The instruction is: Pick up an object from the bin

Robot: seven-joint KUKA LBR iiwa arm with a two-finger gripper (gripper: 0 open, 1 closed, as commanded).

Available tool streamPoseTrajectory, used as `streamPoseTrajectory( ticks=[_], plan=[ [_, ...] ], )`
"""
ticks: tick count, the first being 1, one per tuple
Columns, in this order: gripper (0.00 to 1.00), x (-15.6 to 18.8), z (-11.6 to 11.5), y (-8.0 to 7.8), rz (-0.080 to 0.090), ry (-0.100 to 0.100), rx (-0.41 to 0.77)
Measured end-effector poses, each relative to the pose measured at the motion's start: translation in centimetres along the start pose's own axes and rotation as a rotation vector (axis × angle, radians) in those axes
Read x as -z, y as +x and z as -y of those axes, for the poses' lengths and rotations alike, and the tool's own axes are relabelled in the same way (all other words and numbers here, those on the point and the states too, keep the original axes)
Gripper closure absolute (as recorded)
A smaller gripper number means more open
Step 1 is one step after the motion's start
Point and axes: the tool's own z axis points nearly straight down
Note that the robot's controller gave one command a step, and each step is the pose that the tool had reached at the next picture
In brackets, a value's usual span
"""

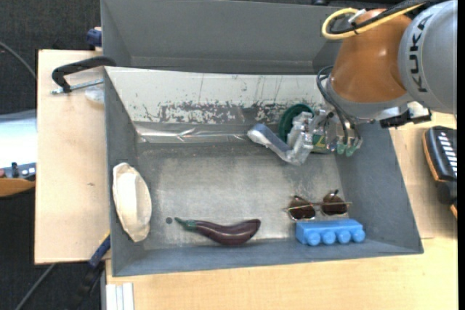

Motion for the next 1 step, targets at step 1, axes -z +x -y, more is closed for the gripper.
streamPoseTrajectory(
  ticks=[1],
  plan=[
    [1.00, 2.55, -0.05, 1.58, -0.018, 0.001, -0.015]
  ],
)
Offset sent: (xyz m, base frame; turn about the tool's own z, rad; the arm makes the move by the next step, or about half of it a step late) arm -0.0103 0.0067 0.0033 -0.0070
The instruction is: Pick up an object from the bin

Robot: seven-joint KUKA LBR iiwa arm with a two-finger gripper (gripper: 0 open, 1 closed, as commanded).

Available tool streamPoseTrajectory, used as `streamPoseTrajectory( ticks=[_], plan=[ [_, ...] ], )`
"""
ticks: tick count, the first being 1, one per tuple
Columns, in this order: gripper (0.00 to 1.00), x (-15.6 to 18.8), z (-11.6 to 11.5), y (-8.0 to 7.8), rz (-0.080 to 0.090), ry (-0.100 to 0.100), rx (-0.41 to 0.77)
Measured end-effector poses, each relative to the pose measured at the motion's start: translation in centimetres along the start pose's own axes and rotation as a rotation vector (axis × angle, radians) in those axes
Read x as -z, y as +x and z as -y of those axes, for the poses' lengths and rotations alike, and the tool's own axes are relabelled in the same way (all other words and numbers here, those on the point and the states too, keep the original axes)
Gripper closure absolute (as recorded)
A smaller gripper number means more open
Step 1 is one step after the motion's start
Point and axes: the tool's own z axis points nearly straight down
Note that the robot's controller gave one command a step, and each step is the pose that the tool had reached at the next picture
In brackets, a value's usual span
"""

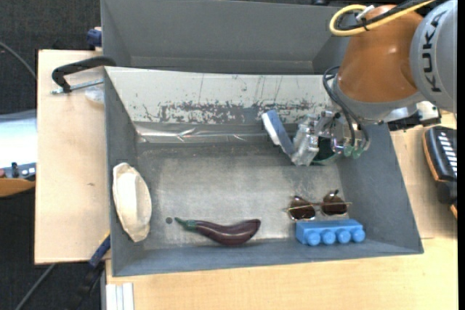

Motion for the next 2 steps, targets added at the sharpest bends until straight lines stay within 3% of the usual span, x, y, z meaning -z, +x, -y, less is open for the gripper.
streamPoseTrajectory(
  ticks=[1, 2],
  plan=[
    [1.00, 3.3, -0.2, -0.4, 0.021, -0.002, 0.004],
    [1.00, -2.9, 0.9, -0.9, 0.014, -0.002, -0.020]
  ],
)
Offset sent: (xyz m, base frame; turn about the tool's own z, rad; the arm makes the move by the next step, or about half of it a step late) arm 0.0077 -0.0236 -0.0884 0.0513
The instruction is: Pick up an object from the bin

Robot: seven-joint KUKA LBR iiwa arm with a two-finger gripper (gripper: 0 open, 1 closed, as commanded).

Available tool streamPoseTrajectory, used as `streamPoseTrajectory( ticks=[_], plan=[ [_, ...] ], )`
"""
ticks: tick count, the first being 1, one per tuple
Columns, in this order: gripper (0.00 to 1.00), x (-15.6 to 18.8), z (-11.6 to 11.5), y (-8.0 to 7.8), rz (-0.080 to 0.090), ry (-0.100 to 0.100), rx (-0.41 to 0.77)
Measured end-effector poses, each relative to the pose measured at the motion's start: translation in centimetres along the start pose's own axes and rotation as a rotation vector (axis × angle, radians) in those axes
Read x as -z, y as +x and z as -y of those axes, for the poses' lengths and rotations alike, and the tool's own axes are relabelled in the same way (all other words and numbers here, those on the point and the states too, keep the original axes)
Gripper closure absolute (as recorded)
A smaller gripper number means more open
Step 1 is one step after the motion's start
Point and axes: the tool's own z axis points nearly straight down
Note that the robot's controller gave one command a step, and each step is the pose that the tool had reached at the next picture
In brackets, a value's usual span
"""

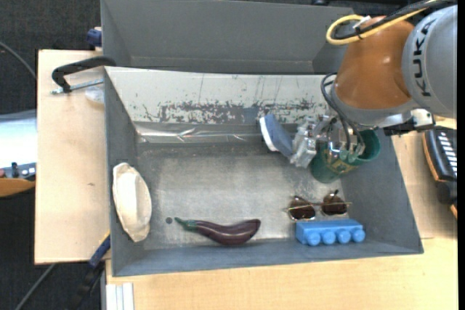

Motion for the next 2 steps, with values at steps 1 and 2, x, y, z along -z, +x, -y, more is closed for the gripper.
streamPoseTrajectory(
  ticks=[1, 2],
  plan=[
    [1.00, -2.1, 0.1, 0.1, -0.005, 0.001, -0.027],
    [1.00, -7.1, 1.4, 2.3, 0.006, -0.002, 0.042]
  ],
)
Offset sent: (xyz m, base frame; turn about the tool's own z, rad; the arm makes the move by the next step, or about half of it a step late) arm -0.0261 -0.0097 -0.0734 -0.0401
